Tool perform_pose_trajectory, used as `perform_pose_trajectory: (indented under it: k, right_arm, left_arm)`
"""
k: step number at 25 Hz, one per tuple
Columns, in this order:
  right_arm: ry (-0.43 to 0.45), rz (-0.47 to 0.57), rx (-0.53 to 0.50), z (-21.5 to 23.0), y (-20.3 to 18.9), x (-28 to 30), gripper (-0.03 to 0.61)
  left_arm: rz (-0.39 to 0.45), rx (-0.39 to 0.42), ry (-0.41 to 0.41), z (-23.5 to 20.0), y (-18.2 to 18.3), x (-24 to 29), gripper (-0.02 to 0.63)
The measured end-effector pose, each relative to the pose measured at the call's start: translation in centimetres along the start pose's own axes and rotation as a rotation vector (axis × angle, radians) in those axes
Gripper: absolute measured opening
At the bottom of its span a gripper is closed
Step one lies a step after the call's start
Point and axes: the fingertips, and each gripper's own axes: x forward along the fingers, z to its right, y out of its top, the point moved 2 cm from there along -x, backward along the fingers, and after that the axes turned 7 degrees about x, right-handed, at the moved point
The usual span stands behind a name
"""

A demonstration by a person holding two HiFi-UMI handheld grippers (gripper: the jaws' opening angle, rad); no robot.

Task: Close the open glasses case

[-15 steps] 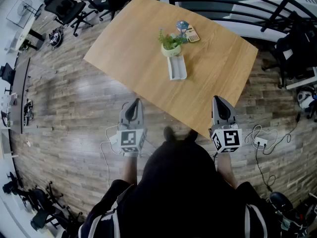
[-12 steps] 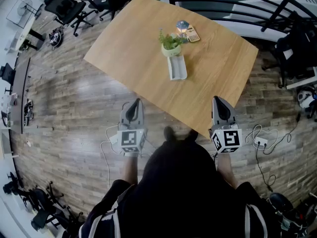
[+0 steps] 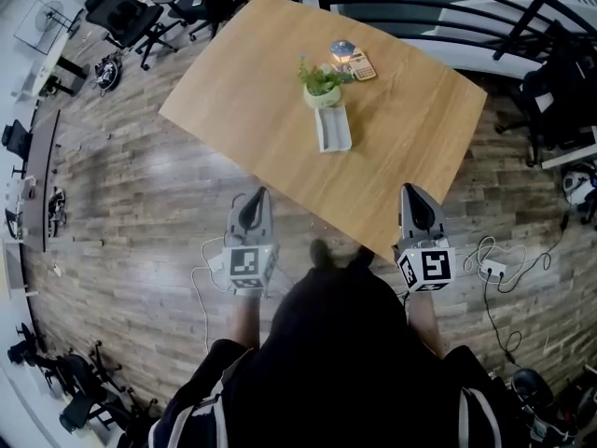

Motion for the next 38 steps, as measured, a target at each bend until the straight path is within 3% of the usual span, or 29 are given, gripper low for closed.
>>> perform_pose_trajectory:
  k: [13, 20, 26, 31, 38]
  right_arm:
    - [0.017, -0.032, 0.081, 4.3, -2.0, -2.4, 0.014]
    - [0.006, -0.045, 0.163, 6.5, -4.2, -2.8, 0.014]
    - [-0.029, -0.028, 0.144, 6.9, -4.3, -2.2, 0.014]
    - [-0.097, -0.028, 0.125, 6.9, -3.2, -0.7, 0.014]
    - [-0.154, -0.036, 0.045, 4.5, -1.0, 5.3, 0.014]
  left_arm:
    - [-0.049, 0.046, 0.027, 3.5, 1.4, -0.7, -0.002]
    - [-0.098, 0.068, 0.006, 5.3, 1.0, -0.4, -0.002]
    - [-0.075, 0.038, -0.046, 5.2, 0.3, 2.1, -0.002]
    - [-0.016, 0.021, -0.078, 3.8, 0.3, 4.9, -0.002]
    - [0.017, -0.02, -0.096, -1.8, -0.6, 8.9, -0.002]
